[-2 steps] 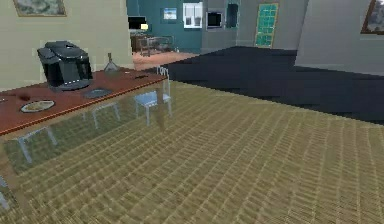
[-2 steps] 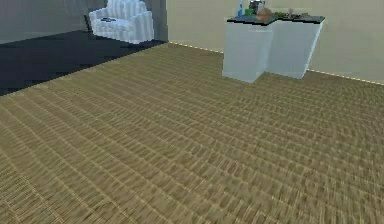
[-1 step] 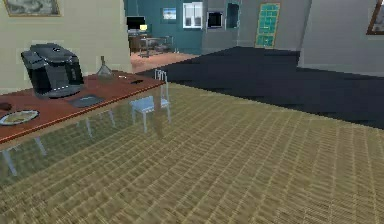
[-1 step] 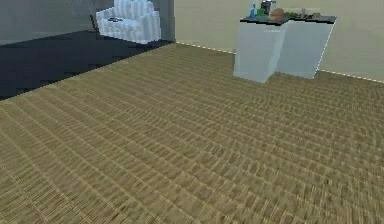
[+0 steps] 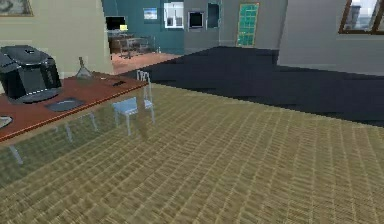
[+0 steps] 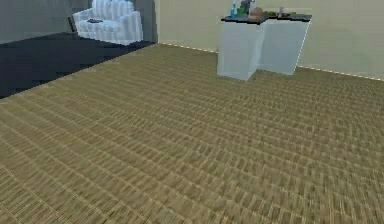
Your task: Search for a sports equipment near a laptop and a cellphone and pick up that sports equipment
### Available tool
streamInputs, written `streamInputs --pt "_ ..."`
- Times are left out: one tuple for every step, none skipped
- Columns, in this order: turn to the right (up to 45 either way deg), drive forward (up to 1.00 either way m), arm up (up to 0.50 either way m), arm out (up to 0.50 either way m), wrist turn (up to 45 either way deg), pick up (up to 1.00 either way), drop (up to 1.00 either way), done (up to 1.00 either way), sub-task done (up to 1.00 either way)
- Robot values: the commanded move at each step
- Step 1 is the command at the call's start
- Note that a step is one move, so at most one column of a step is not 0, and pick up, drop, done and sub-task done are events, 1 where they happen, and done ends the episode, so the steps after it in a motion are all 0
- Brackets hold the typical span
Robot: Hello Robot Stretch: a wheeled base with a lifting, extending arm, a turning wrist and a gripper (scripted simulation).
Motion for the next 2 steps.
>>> streamInputs --pt "0.0 1.00 0.00 0.00 0.0 0.00 0.00 0.00 0.00" --pt "3.0 0.00 0.00 0.00 0.0 0.00 0.00 0.00 0.00"
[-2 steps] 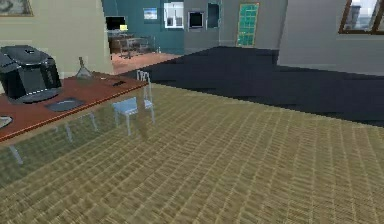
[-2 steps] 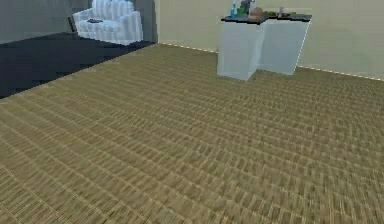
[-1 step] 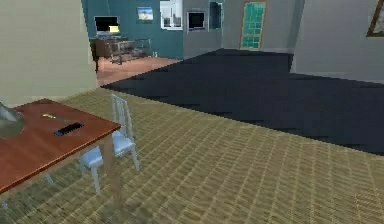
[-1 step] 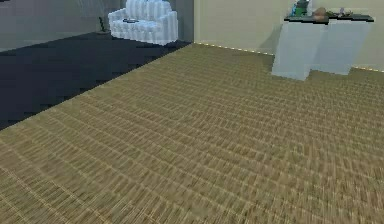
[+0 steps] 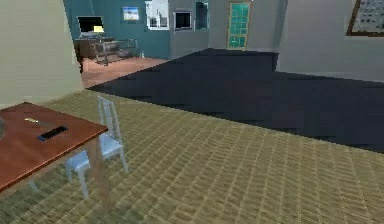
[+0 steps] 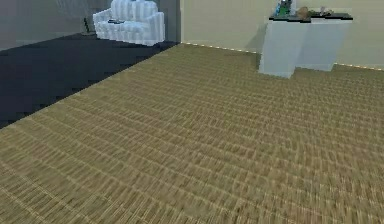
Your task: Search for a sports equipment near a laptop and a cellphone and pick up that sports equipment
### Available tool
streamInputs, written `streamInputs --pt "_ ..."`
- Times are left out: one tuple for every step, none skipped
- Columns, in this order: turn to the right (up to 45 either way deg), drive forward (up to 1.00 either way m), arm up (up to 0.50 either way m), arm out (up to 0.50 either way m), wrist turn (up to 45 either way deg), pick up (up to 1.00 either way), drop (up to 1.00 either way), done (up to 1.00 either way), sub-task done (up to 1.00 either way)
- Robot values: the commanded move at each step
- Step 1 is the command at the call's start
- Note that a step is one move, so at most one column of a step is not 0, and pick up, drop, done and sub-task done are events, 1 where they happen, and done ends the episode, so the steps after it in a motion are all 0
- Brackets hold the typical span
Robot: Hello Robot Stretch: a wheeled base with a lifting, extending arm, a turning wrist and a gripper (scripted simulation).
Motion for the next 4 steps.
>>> streamInputs --pt "0.0 1.00 0.00 0.00 0.0 0.00 0.00 0.00 0.00" --pt "0.0 0.15 0.00 0.00 0.0 0.00 0.00 0.00 0.00" --pt "-9.0 0.00 0.00 0.00 0.0 0.00 0.00 0.00 0.00" --pt "0.0 1.00 0.00 0.00 0.0 0.00 0.00 0.00 0.00"
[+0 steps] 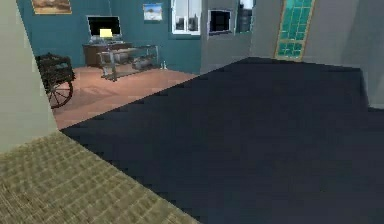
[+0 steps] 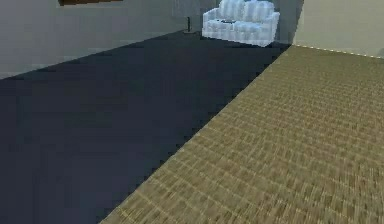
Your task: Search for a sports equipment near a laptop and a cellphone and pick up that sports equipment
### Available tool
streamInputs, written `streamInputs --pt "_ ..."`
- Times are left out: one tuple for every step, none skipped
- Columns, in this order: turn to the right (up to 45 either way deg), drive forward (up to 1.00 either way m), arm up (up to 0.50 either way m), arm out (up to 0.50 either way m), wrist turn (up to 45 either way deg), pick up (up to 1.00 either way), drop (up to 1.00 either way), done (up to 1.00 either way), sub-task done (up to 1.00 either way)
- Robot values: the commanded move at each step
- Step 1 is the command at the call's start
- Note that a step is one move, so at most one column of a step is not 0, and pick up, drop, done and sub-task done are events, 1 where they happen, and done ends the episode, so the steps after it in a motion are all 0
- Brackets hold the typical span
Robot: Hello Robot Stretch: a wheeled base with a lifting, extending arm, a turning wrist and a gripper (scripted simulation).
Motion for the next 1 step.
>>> streamInputs --pt "-27.0 0.00 0.00 0.00 0.0 0.00 0.00 0.00 0.00"
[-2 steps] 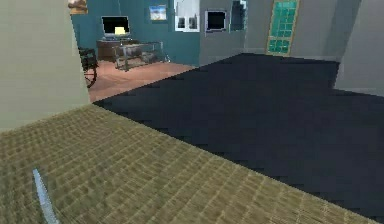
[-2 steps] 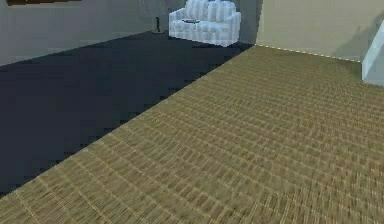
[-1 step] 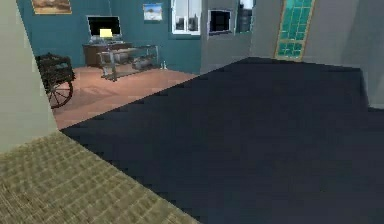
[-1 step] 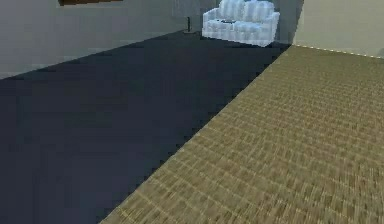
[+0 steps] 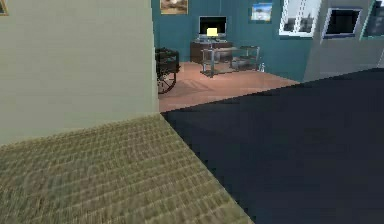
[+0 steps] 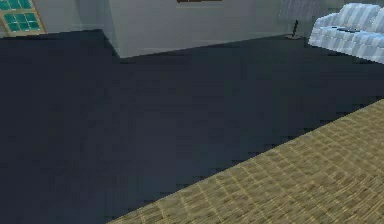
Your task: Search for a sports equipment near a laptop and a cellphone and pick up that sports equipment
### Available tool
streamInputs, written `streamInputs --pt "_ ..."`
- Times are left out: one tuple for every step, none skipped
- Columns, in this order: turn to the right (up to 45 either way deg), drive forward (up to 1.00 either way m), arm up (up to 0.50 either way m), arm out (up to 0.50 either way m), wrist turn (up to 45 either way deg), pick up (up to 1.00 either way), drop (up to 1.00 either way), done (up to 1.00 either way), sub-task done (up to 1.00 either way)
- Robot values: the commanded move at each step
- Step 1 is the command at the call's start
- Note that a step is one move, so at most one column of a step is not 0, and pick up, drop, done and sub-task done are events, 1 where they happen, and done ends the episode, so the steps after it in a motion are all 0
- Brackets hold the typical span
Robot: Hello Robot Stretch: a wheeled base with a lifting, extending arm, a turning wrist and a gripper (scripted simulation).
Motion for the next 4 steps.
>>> streamInputs --pt "0.0 0.05 0.00 0.00 0.0 0.00 0.00 0.00 0.00" --pt "0.0 1.00 0.00 0.00 0.0 0.00 0.00 0.00 0.00" --pt "0.0 1.00 0.00 0.00 0.0 0.00 0.00 0.00 0.00" --pt "-3.0 0.00 0.00 0.00 0.0 0.00 0.00 0.00 0.00"
